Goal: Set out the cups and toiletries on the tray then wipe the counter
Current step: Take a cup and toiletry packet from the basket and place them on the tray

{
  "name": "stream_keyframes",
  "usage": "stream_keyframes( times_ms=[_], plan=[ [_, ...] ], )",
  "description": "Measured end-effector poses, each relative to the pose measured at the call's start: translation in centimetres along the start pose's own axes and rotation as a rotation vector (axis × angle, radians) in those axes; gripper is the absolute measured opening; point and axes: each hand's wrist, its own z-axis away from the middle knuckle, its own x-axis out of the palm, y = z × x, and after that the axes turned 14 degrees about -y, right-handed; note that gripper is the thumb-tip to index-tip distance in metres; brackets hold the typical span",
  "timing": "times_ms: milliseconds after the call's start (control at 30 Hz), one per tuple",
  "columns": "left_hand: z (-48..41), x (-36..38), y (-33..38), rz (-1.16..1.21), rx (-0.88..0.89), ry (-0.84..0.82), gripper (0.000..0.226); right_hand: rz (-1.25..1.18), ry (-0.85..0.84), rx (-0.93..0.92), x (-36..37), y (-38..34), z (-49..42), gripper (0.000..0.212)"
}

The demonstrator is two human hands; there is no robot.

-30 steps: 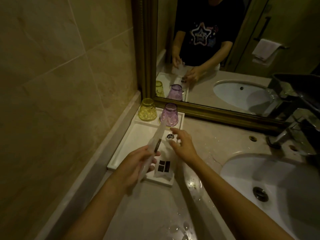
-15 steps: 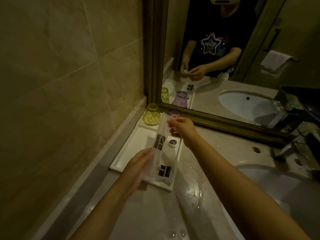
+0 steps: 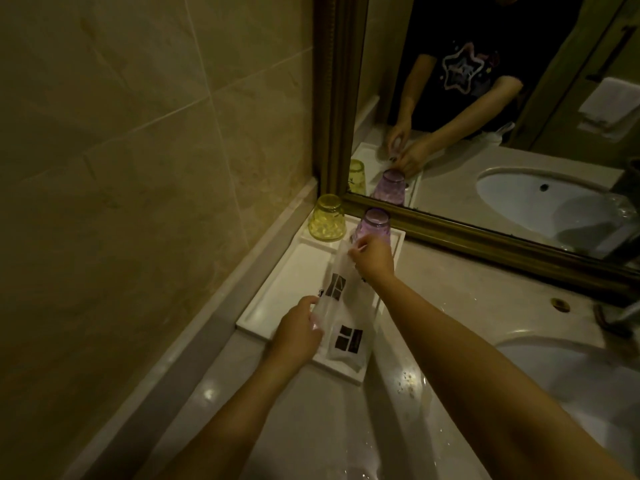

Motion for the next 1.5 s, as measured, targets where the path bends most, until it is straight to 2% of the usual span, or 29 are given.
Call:
stream_keyframes(
  times_ms=[167,300,367,467,600,767,900,1033,1200,1367,1500],
  plan=[
    [-0.3,0.9,-1.2,-0.262,-0.026,0.02,0.05,0.287,0.015,-0.032,1.8,1.5,-0.9,0.017],
    [-0.1,1.3,-1.6,-0.364,-0.033,0.056,0.051,0.433,0.044,-0.059,2.5,2.6,-1.0,0.021],
    [0.2,1.3,-1.4,-0.37,-0.019,0.096,0.051,0.439,0.051,-0.093,2.4,2.7,-0.7,0.025],
    [0.9,1.4,-1.2,-0.321,0.094,0.132,0.047,0.351,0.088,-0.175,1.5,2.5,1.2,0.029],
    [1.7,1.9,-1.8,-0.411,0.188,0.019,0.043,0.244,0.097,-0.25,0.7,4.2,7.7,0.016],
    [1.4,2.4,-1.3,-0.546,0.278,-0.012,0.031,0.416,-0.07,-0.199,2.5,7.3,15.2,0.014],
    [1.6,2.1,-0.9,-0.679,0.377,0.0,0.024,0.49,-0.024,-0.235,3.3,7.3,16.1,0.022],
    [1.8,2.0,-0.9,-0.801,0.397,-0.006,0.023,0.532,0.033,-0.246,4.4,7.6,16.6,0.028],
    [2.1,2.0,-0.8,-0.841,0.438,-0.005,0.021,0.624,0.108,-0.297,4.8,8.0,17.2,0.023],
    [2.5,1.6,-1.3,-0.851,0.411,-0.048,0.032,0.695,0.069,-0.314,4.9,8.0,18.1,0.024],
    [3.0,1.2,-0.7,-0.823,0.414,-0.086,0.032,0.545,0.048,-0.243,4.3,8.4,19.1,0.034]
  ],
)
